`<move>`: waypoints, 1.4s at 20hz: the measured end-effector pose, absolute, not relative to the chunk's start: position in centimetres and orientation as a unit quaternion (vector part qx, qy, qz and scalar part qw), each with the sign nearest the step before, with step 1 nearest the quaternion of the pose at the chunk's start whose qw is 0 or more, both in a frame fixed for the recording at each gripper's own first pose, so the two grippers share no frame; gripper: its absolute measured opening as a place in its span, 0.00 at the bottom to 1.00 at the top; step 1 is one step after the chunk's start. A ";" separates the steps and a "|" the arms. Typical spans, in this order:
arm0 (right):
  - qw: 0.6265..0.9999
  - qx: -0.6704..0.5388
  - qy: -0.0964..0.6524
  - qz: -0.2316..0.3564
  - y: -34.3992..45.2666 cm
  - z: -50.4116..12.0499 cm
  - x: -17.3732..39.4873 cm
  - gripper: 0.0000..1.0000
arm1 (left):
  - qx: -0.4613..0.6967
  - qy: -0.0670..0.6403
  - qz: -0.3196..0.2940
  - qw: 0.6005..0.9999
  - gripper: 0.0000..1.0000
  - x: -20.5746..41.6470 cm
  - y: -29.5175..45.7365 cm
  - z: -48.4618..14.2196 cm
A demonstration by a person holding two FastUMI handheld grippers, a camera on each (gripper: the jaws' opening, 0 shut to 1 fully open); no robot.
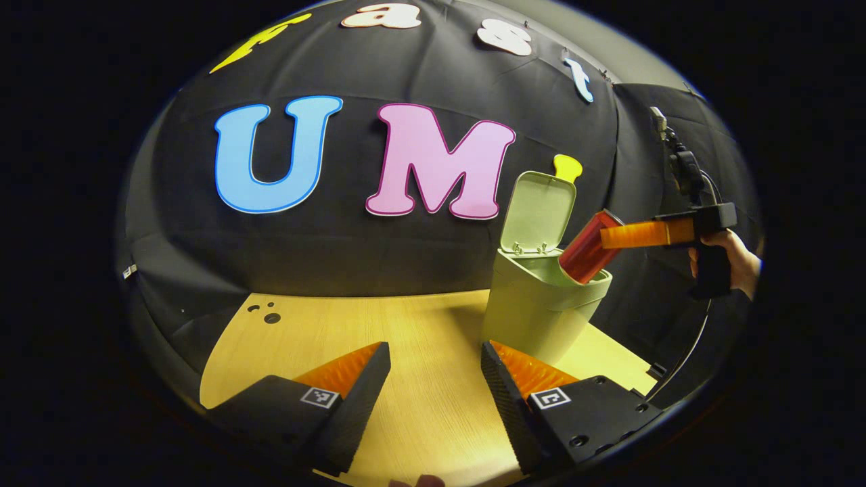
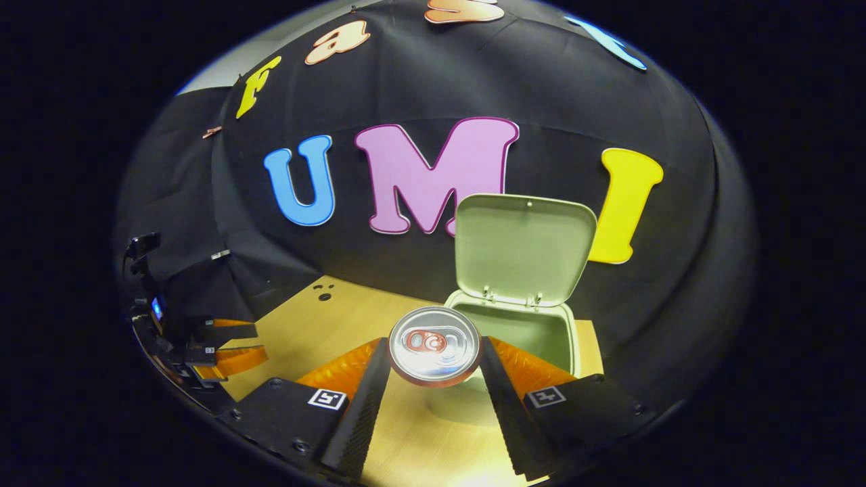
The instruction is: Press the lid of the desktop garbage bin to open it, pick up the crumpled paper on the desktop and throw it into the bin, then pick up the pop can on the desktop and drop it into the bin, and finally close the garbage bin lid.
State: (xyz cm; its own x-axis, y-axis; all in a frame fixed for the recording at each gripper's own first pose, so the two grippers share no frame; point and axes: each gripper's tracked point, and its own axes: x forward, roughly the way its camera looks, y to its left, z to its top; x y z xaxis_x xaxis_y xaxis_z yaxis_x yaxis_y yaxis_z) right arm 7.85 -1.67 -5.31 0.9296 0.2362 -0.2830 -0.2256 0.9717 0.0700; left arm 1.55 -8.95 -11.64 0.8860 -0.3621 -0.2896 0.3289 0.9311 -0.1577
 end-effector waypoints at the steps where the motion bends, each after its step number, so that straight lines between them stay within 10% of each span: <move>1: 0.983 0.020 0.149 0.110 -2.2 -5.4 8.7 0.81 | -0.053 0.159 -0.178 0.970 0.87 1.6 -8.9 -11.6; 28: 0.940 0.035 0.333 0.063 -4.6 -18.3 15.9 0.83 | -0.055 0.172 -0.159 0.970 0.88 1.0 -8.0 -12.5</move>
